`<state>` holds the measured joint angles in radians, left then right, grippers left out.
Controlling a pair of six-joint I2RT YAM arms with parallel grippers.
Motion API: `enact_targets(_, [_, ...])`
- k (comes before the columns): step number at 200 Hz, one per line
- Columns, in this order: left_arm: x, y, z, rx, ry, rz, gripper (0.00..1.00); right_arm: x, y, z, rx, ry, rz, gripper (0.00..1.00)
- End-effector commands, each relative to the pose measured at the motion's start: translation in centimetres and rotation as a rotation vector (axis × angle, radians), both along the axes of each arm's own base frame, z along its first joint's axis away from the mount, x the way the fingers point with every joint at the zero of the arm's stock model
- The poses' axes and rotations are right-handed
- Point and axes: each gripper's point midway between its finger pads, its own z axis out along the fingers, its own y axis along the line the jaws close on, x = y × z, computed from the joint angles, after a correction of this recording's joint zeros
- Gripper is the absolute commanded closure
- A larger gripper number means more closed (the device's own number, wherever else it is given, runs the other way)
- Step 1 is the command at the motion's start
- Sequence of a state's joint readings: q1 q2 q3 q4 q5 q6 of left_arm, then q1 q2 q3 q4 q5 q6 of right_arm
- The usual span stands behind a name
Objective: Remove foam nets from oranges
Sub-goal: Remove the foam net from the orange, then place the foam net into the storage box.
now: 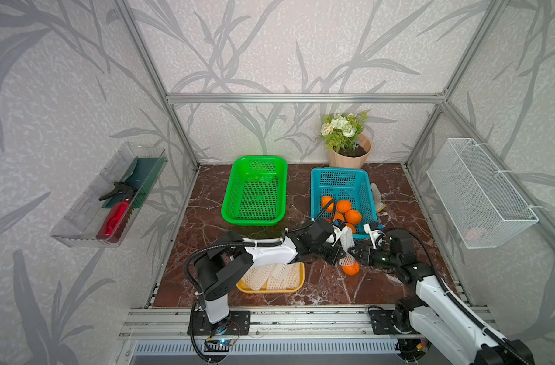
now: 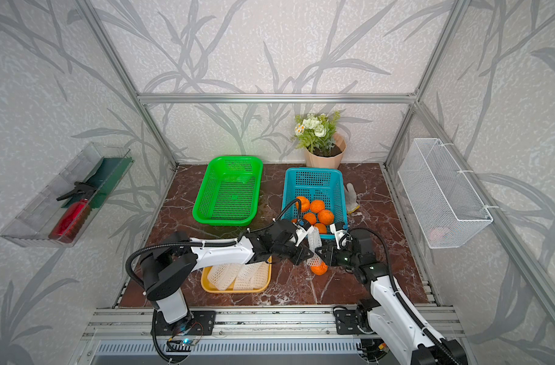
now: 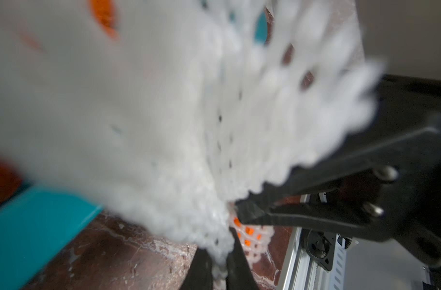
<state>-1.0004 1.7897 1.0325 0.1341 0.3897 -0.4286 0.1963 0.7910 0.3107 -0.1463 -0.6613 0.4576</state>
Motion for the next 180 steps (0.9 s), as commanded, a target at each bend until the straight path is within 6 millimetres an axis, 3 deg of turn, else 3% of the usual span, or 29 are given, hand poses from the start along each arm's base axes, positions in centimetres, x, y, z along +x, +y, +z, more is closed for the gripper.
enact_targets(1, [1.1,0.3,1.5,0.000,-0.065,0.039,0.88,0.2,-1.0,0.5,-0.058,0.009,-0.050,0.57])
enact_targets(29, [1.2,0.8,1.7,0.007,-0.067,0.055,0.89,-0.5,-1.9,0.4,-0.105,0.071,-0.092,0.43])
enact_targets(74, [1.5,1.8,5.3,-0.049,-0.106,0.100,0.89,-2.5,-3.7,2.2,-0.129,0.163,-0.209,0.23])
enact_targets(94, [1.2,2.4,6.8,-0.053,-0.109,0.106,0.89,-3.4,-3.5,3.4,-0.083,0.184,-0.219,0.21])
enact_targets(120, [1.2,4.0,8.7,-0.051,-0.134,0.147,0.89,-5.0,-3.2,2.9,-0.073,0.264,-0.201,0.20])
enact_targets(159, [-0.1,7.4,10.9,0.002,-0.112,0.198,0.89,-5.8,-2.4,1.6,-0.070,0.334,-0.132,0.19])
enact_targets(180, [-1.4,10.5,11.7,0.052,-0.086,0.242,0.89,-5.4,-1.9,1.1,-0.084,0.354,-0.106,0.18])
